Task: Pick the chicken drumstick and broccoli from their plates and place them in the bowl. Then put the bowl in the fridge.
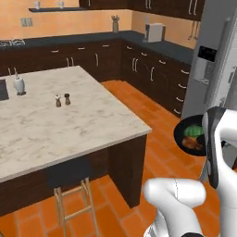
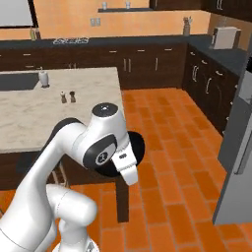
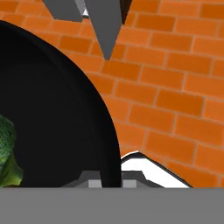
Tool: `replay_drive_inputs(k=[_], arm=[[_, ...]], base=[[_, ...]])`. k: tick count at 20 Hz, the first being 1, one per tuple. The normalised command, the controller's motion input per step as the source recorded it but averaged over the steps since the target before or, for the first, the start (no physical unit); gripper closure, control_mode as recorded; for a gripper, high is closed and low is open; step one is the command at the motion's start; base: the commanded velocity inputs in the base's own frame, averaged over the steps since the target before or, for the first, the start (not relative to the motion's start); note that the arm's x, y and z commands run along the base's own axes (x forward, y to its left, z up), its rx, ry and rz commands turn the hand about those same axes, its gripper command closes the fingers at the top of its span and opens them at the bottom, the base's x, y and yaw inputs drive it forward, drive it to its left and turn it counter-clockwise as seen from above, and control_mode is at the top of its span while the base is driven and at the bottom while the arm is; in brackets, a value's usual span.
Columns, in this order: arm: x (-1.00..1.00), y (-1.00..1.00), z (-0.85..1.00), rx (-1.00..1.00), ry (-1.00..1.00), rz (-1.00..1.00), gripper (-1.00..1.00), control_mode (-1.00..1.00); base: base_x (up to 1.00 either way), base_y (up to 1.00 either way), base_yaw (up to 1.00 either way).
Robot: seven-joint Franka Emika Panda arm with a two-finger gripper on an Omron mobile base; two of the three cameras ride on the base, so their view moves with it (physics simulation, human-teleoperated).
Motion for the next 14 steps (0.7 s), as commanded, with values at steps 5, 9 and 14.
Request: replay_drive_inputs(k=[5, 9, 14], arm=[[0.00, 0.00, 0.00, 0.00, 0.00, 0.00, 1.00, 1.00], [0.00, 0.00, 0.00, 0.00, 0.00, 0.00, 1.00, 1.00], [0.00, 0.00, 0.00, 0.00, 0.00, 0.00, 1.00, 1.00]], base=[[0.42, -1.00, 0.48], [0.46, -1.00, 0.43], [0.36, -0.86, 0.15]])
